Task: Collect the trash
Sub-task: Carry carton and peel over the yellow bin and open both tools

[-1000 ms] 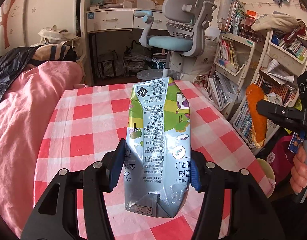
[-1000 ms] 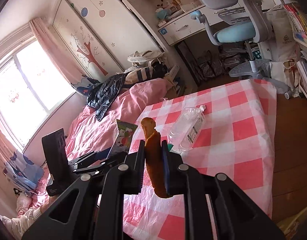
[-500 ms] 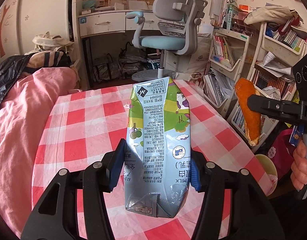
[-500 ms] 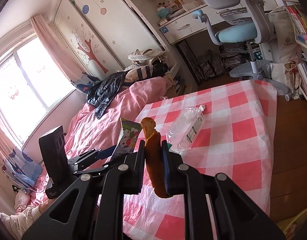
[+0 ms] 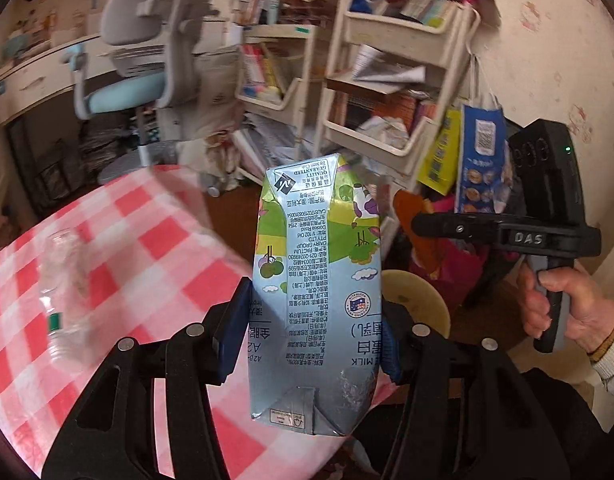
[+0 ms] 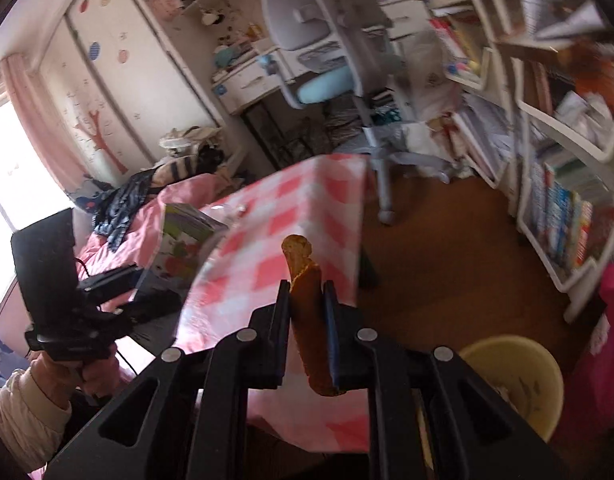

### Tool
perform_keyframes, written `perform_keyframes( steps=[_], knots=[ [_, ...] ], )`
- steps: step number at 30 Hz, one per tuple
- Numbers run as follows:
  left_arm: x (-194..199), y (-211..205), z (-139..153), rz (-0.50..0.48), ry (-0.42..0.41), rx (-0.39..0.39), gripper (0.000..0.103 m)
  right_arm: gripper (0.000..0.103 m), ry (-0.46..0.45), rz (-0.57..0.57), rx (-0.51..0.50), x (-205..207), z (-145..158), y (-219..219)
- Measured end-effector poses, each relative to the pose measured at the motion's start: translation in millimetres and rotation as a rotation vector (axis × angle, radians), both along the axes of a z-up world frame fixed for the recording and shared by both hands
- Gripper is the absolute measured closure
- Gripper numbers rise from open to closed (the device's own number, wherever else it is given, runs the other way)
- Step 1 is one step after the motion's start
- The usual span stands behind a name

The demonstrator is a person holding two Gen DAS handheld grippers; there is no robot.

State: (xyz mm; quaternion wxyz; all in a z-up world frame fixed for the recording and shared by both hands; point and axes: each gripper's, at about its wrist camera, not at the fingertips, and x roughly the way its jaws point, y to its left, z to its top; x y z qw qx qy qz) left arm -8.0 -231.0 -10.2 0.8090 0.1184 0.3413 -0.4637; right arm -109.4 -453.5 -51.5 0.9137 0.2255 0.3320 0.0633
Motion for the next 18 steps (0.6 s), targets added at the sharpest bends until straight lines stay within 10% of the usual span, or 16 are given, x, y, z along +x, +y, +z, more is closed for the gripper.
perform_keyframes(
  steps=[6,10,18],
  knots=[
    [-28,-123,-51,-0.160,0.082,0.117,0.050,0.082,0.141,-0.151,0.040,-36,-72,-65],
    [-42,-183,-94,-0.232,0.177,0.239,0.048,0.052,0.169,-0.293,0.089,-56,-92,-94],
    [-43,-146,-69,-0.046,0.032,0.229,0.017,0.046,0.054,-0.325,0.087,-51,-46,-85]
  ],
)
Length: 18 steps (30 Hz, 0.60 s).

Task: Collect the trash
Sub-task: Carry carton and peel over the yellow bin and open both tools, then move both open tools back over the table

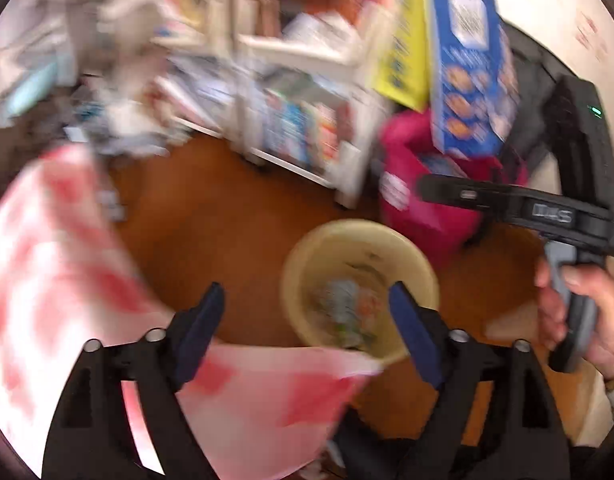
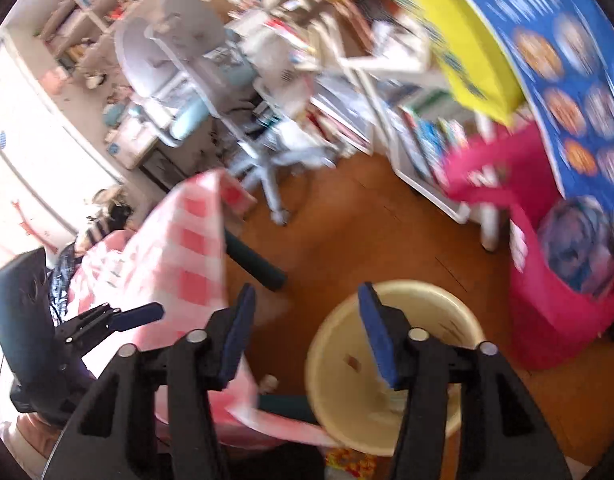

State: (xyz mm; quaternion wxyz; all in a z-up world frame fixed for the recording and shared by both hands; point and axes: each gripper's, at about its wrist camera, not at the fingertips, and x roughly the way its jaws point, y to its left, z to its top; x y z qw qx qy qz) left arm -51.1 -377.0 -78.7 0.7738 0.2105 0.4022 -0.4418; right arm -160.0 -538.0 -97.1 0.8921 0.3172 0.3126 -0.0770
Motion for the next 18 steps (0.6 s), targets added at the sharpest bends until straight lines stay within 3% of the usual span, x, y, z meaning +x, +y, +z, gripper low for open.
perform_keyframes(
  steps=[3,9,13,16,18],
  knots=[
    [19,61,29,0.158,-0.077,-0.047,0.009,0.034,-0.080,0.073,-0.035,24,34,35],
    [62,203,80,0.506,-0.207,-0.092,0.008,0.016,-0.210,0.236,-0.085,80,98,131],
    [81,295,87,0.767,-0.252,-0.134,0.008,0.014,-0.251,0.306,-0.098,104,99,186],
    [96,346,82,0.934,-0.215,-0.132,0.008,0.013,-0.226,0.368,-0.174,115,99,216],
    [102,366,85,0.992,-0.207,-0.122,0.008,0.013,-0.208,0.369,-0.198,122,97,226]
  ],
)
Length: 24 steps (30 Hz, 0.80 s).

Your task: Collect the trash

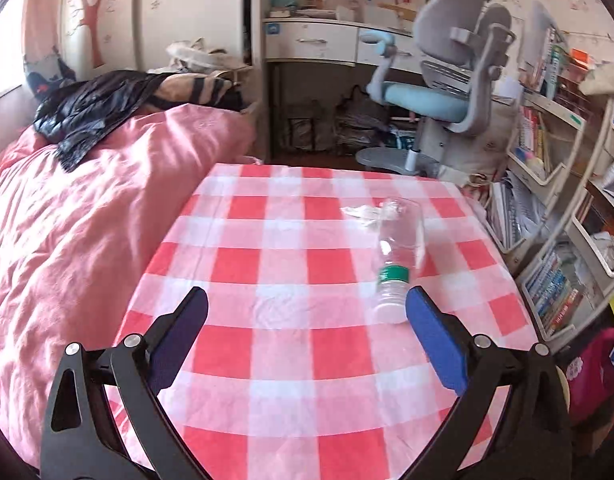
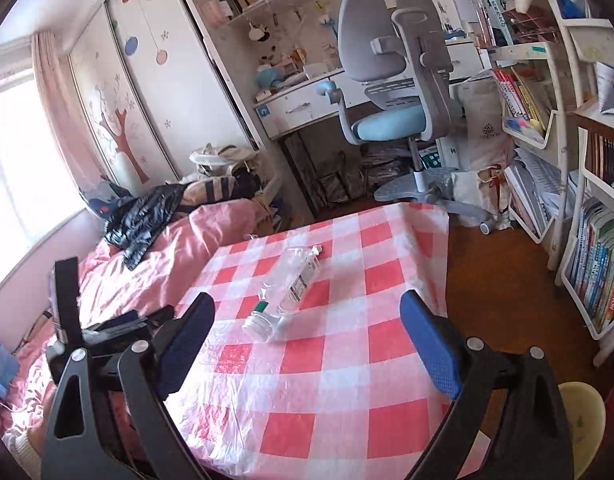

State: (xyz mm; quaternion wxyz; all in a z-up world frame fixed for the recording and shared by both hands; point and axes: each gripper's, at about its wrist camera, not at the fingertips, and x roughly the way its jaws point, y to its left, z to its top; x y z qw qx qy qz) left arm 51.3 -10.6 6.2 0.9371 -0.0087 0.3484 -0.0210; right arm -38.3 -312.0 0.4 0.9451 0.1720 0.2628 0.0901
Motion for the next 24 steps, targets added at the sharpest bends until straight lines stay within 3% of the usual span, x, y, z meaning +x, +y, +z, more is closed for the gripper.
perform_keyframes(
  steps=[4,7,14,24],
  knots=[
    [-4,26,9,0.015,-0.064,0.039,0.008,0.012,0.025,-0.016,-0.060,17,-2,20],
    [-4,40,11,0.018,-0.067,0.021,0.008,0.012,0.064,-0.019,-0.107,32,-8,36],
    [-5,35,14,0.002,-0.069,0.018,0.008,0.011,0.096,-0.013,-0.227,40,-15,57],
    [-2,42,11,0.021,-0.056,0.009,0.008,0.009,0.147,-0.047,-0.261,45,-21,52]
  ],
)
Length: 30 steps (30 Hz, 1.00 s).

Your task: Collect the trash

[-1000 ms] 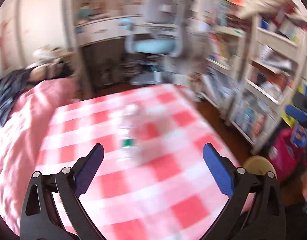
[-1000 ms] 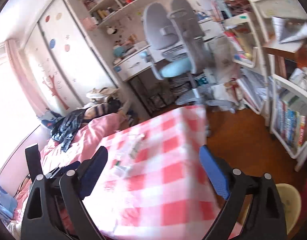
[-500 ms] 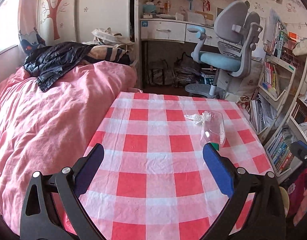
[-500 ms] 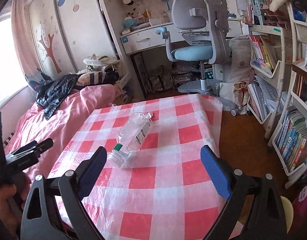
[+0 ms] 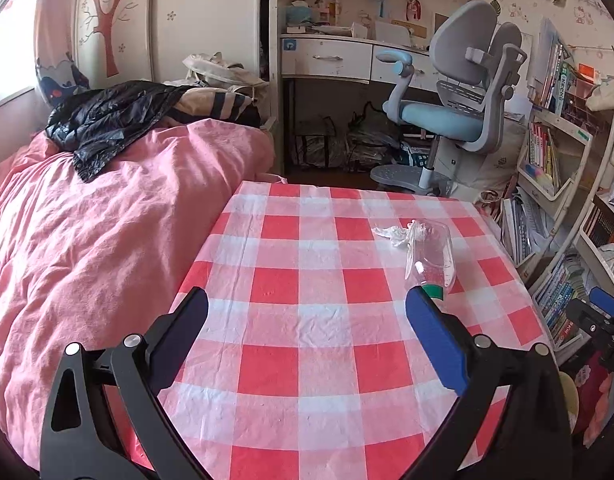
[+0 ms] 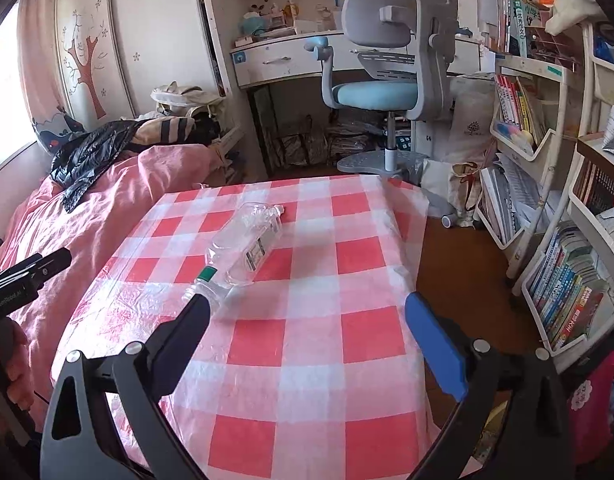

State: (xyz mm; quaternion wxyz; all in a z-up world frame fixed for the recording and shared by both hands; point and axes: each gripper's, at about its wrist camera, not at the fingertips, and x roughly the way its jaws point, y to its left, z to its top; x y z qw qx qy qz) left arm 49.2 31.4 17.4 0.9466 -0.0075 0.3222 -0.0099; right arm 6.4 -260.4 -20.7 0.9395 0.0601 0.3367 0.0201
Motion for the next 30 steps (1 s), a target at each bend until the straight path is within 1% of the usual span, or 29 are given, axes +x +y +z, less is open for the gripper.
perform_keyframes(
  steps=[5,17,30],
  knots=[
    [2,6,0,0.010,0.005,-0.012,0.008,0.009,0.025,0.019,-0.046,4,-5,9],
    [5,19,0,0.024,0.023,-0.037,0.008,0.008,0.048,0.063,-0.115,10,-11,29],
    [6,20,-1,0.028,0.029,-0.036,0.008,0.008,0.056,0.101,-0.174,10,-14,45]
  ],
)
